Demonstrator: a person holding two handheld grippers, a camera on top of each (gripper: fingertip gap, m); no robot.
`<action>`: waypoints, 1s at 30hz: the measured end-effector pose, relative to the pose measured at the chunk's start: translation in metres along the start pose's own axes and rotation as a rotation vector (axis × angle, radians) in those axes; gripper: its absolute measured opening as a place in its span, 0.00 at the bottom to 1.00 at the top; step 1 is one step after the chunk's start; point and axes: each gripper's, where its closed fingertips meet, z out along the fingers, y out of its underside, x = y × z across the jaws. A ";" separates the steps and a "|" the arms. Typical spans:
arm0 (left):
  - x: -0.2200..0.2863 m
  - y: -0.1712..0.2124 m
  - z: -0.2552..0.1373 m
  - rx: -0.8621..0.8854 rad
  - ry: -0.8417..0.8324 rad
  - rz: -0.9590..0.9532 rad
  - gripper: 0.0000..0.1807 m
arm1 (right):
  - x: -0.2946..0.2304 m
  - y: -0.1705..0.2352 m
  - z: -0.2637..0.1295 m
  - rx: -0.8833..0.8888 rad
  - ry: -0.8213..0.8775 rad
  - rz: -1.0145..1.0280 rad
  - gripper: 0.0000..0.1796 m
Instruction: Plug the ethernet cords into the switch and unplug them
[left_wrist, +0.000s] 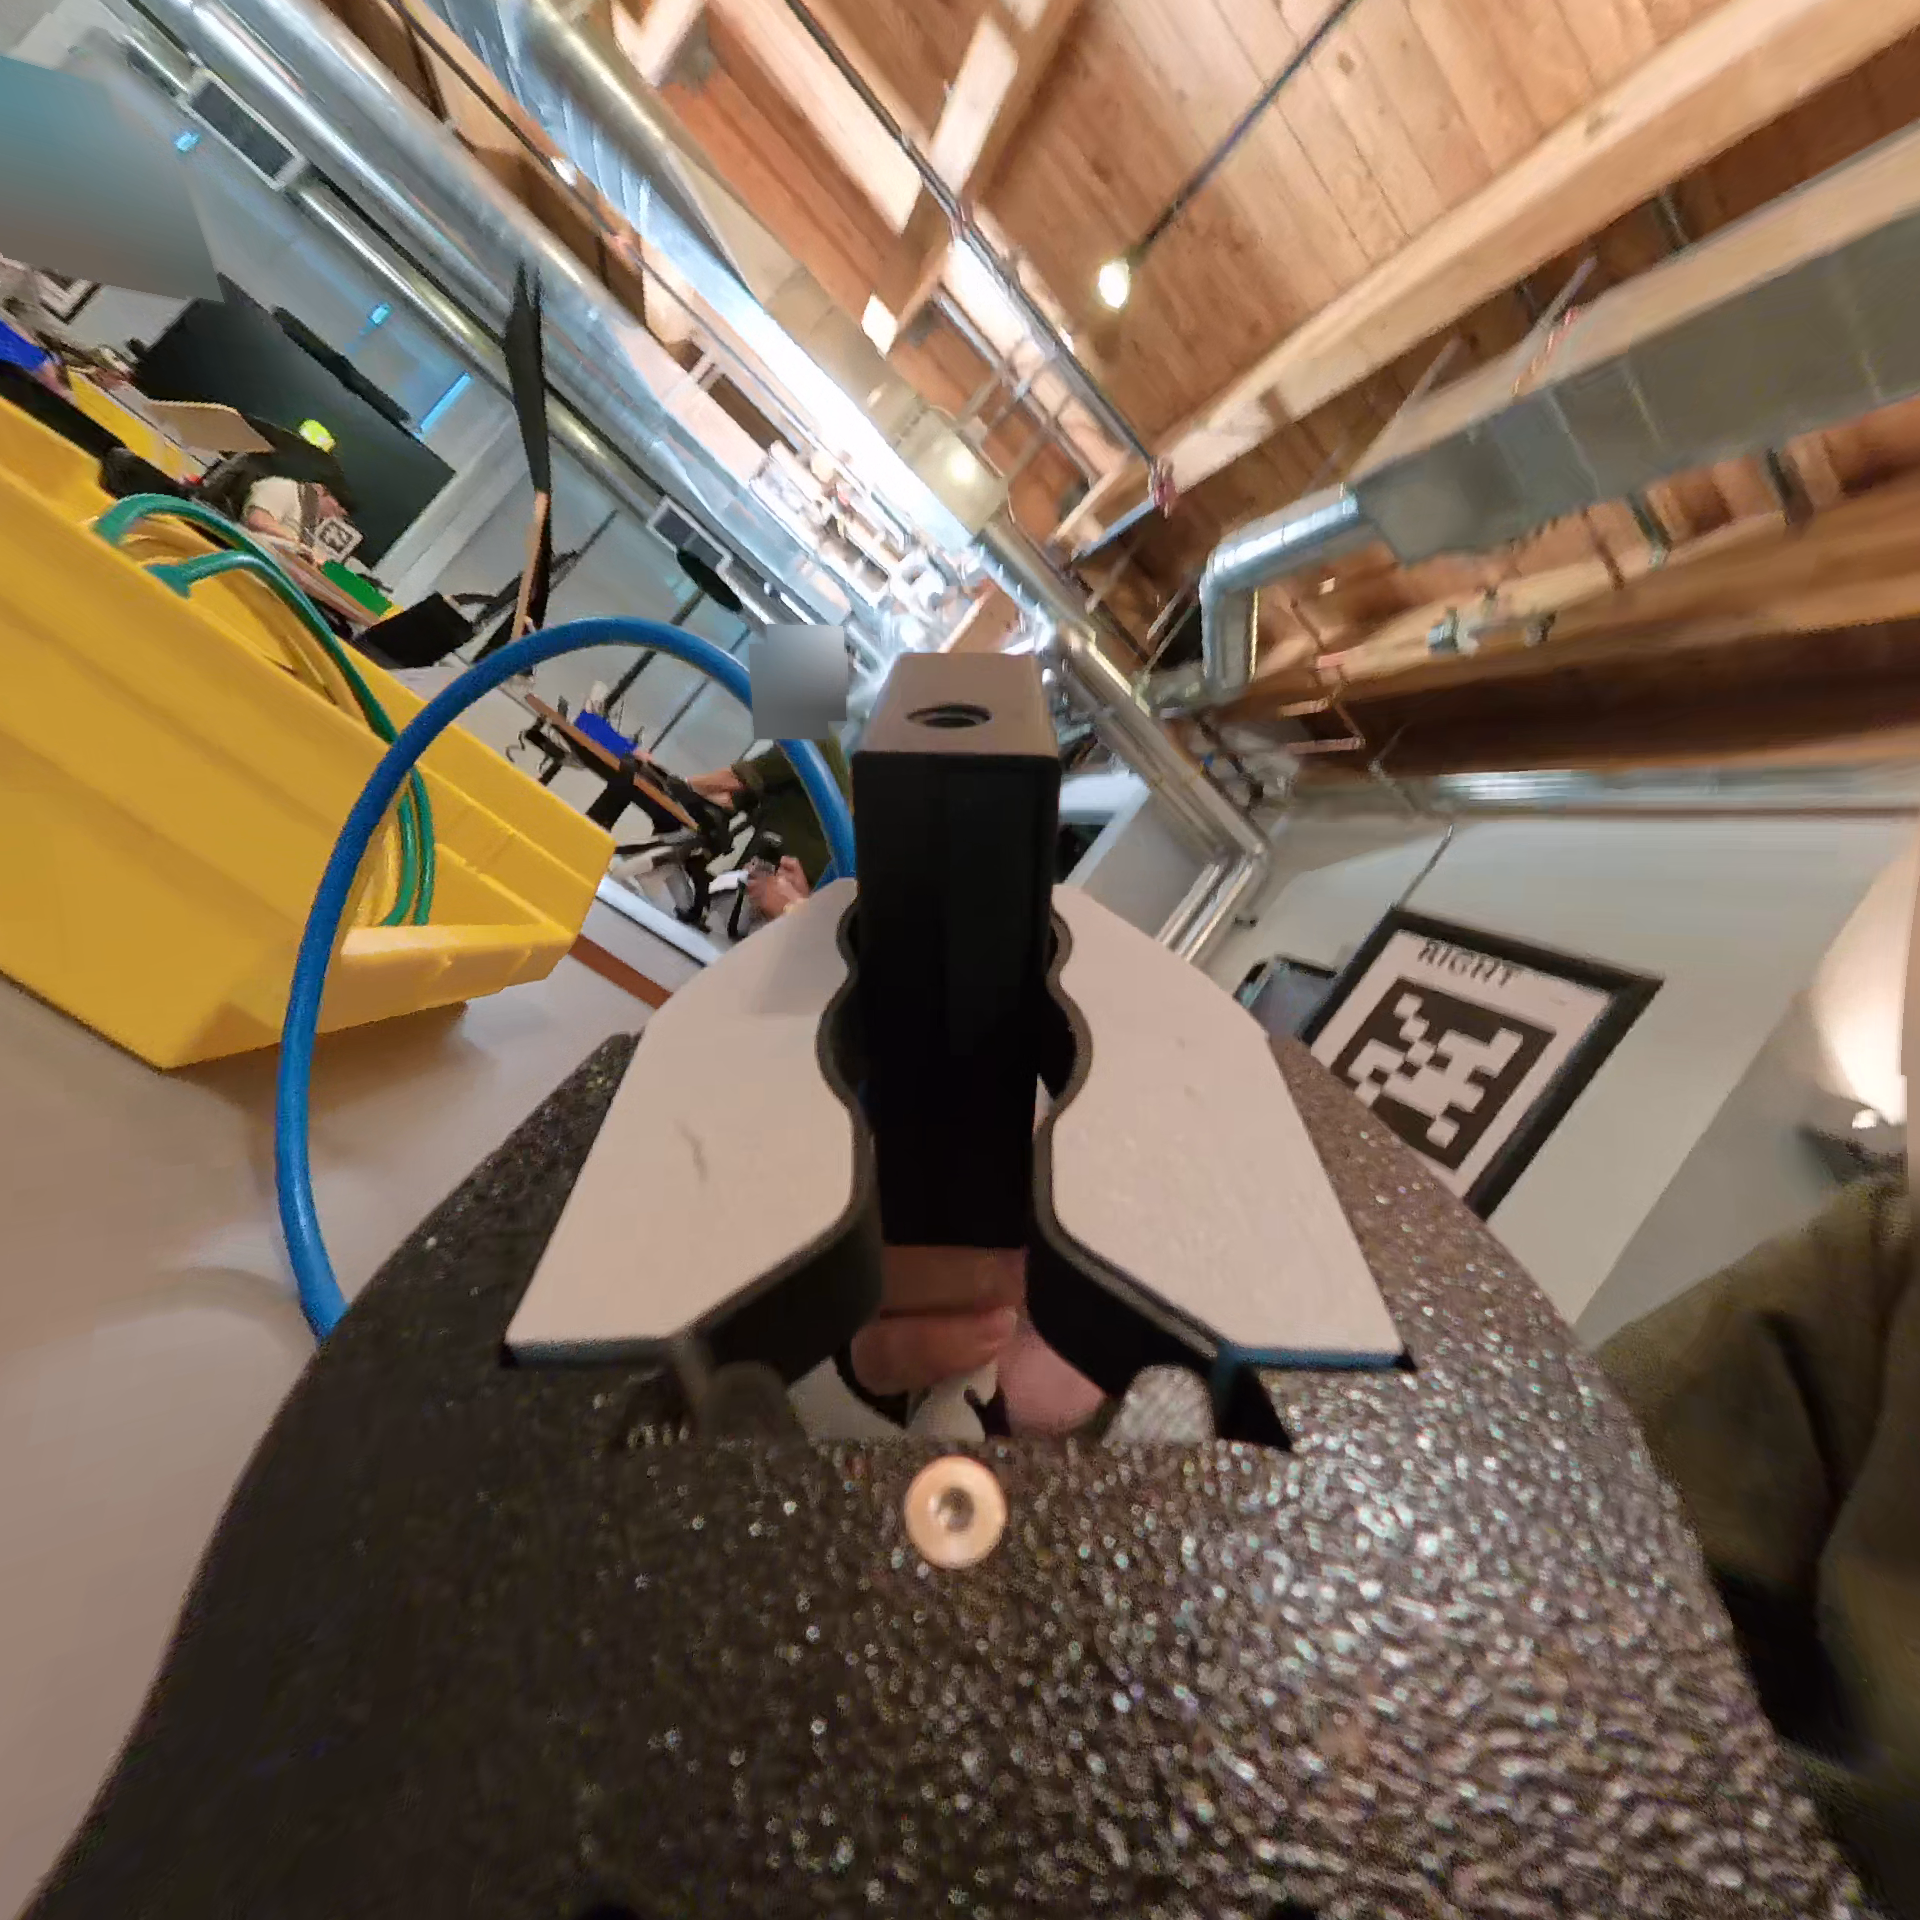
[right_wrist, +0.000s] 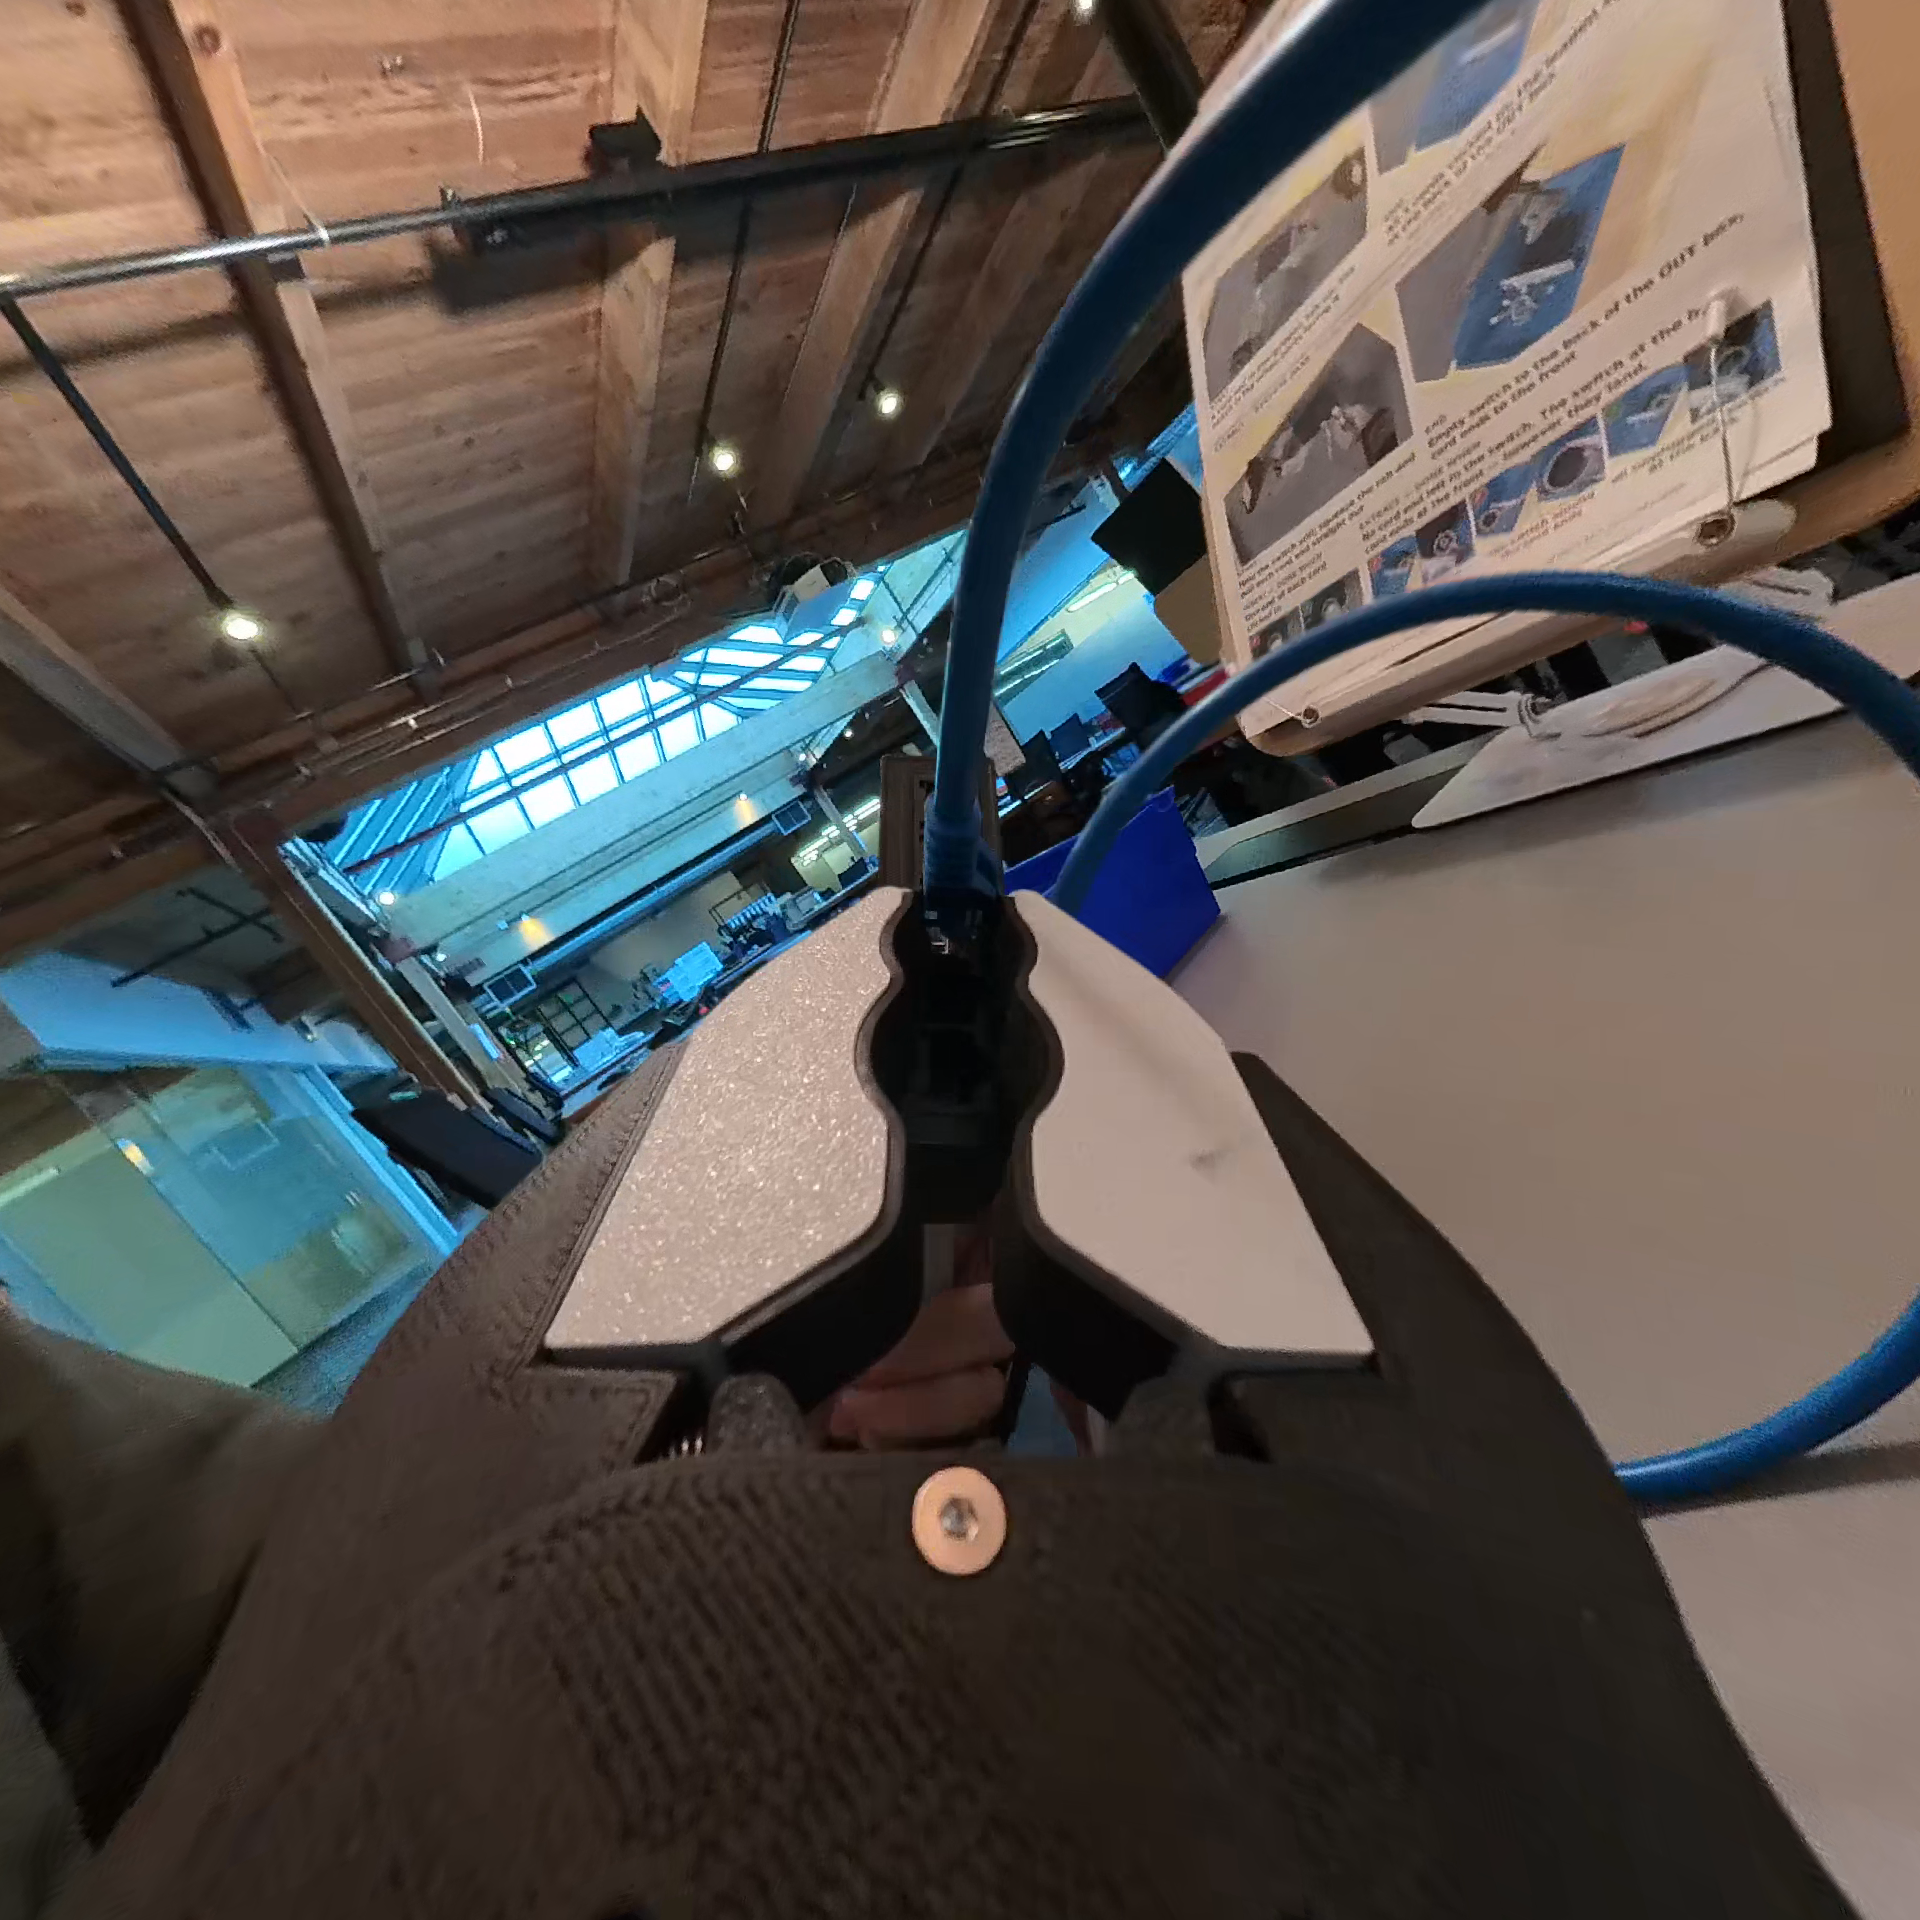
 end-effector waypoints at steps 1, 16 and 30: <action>-0.001 0.001 0.000 -0.032 -0.019 0.023 0.16 | -0.001 0.000 -0.001 -0.003 0.005 -0.008 0.08; -0.021 0.012 -0.004 -0.111 -0.153 -0.010 0.15 | 0.022 0.001 -0.008 0.099 0.028 0.148 0.07; -0.003 0.015 0.000 -0.162 -0.052 0.064 0.15 | 0.002 -0.003 -0.012 0.111 -0.055 0.004 0.08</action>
